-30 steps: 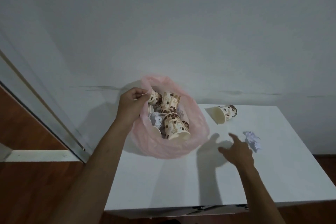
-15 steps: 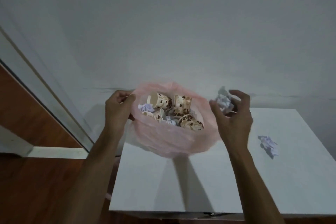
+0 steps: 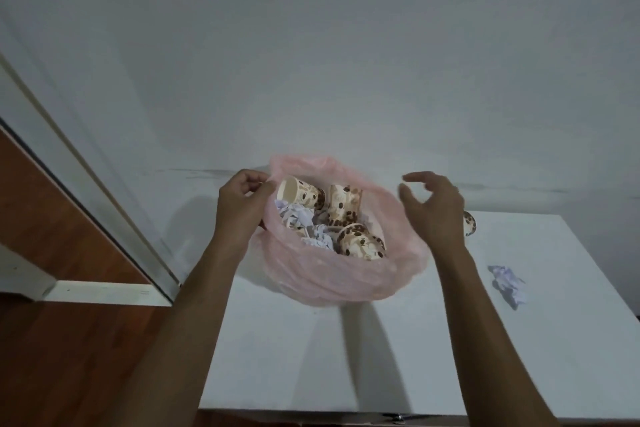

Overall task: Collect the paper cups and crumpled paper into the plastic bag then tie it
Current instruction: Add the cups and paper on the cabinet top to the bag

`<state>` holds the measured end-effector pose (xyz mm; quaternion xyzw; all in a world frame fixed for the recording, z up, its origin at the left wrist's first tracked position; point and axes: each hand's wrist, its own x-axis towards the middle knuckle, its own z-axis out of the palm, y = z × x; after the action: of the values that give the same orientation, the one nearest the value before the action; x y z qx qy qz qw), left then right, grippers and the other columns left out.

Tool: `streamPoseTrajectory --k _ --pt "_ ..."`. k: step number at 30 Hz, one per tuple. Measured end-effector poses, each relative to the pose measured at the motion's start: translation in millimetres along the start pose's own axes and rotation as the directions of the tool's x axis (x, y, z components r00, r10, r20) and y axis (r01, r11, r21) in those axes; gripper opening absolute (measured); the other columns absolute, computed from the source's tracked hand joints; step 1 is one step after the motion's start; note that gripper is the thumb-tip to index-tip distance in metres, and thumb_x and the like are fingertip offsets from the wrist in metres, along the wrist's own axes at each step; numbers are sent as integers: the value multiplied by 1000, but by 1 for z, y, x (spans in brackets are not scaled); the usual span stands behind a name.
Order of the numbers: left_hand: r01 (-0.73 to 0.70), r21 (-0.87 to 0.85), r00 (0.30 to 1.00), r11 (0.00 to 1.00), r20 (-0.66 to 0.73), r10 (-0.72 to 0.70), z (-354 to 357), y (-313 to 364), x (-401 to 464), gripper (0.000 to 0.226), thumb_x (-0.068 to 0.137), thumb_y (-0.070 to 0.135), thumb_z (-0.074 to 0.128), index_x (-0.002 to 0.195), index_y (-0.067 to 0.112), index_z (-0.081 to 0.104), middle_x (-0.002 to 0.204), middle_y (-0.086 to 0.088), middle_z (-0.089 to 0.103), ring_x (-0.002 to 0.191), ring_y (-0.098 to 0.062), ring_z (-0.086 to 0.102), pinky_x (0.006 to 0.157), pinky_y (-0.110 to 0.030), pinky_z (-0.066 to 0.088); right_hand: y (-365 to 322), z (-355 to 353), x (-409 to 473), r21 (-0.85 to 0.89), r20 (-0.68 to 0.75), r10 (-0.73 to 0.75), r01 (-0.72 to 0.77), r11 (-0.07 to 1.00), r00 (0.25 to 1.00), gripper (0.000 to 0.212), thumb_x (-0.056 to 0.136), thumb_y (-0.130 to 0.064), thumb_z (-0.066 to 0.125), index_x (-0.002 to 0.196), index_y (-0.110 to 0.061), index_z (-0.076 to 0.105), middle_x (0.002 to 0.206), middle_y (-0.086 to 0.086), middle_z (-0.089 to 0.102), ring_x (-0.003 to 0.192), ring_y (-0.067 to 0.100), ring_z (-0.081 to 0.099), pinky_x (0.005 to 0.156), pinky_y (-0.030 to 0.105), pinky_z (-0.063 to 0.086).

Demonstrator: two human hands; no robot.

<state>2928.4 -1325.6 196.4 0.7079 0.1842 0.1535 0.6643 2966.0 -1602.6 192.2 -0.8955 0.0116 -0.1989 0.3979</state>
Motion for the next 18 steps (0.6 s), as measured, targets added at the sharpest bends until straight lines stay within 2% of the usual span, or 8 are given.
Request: streamPoseTrajectory --k 3,6,9,12,13,15,17,18 --pt "1 -9 1000 1000 -26 -1 11 -1 -3 9 84 18 71 80 23 65 92 -5 69 75 -11 59 60 -25 44 66 -4 23 -152 13 194 -190 970 981 41 77 -7 65 115 -21 68 119 17 63 107 39 59 97 38 44" --pt "5 -20 999 1000 -40 -6 26 -2 -7 8 84 14 70 82 20 66 93 -5 69 79 -10 60 69 -24 46 119 -8 38 -277 125 333 -290 916 935 63 73 -4 63 133 -21 56 133 16 56 123 37 51 105 41 41" --pt "13 -36 999 999 -50 -15 39 -5 -11 6 84 11 70 85 16 68 95 -7 71 83 -11 63 78 -27 48 151 -10 43 -475 297 416 -244 845 860 78 78 -3 55 147 -32 34 151 4 37 141 38 26 112 53 28" --pt "30 -69 998 997 -49 -34 52 -10 -17 7 84 10 70 90 13 69 95 -7 72 85 -11 64 83 -27 50 172 -9 43 -633 369 410 -98 768 834 75 84 -2 49 145 -42 32 160 -6 20 147 38 8 113 59 19" --pt "37 -76 998 996 -47 -40 55 -11 -20 7 84 10 70 91 12 69 94 -5 72 85 -10 64 82 -26 51 175 -8 41 -662 365 370 -41 748 854 74 84 -2 50 144 -43 34 160 -6 20 148 37 8 113 60 20" --pt "39 -69 998 997 -51 -43 59 -13 -24 9 84 10 70 94 10 69 92 -4 71 85 -10 65 82 -27 51 179 -6 41 -672 356 264 49 739 896 66 82 -10 59 139 -42 42 153 -3 35 145 35 20 111 59 25" --pt "26 -60 997 998 -70 -30 60 -12 -26 10 84 10 70 94 8 69 93 -6 72 86 -12 65 83 -30 51 176 -10 43 -648 332 253 25 761 909 62 75 -28 72 132 -39 51 137 2 50 133 33 39 106 56 33" --pt "14 -45 996 999 -88 -18 59 -11 -26 10 84 11 70 94 8 70 93 -7 72 85 -13 65 82 -30 51 171 -12 45 -601 315 287 -43 798 905 66 69 -35 78 131 -38 53 131 5 54 126 34 47 103 53 39"
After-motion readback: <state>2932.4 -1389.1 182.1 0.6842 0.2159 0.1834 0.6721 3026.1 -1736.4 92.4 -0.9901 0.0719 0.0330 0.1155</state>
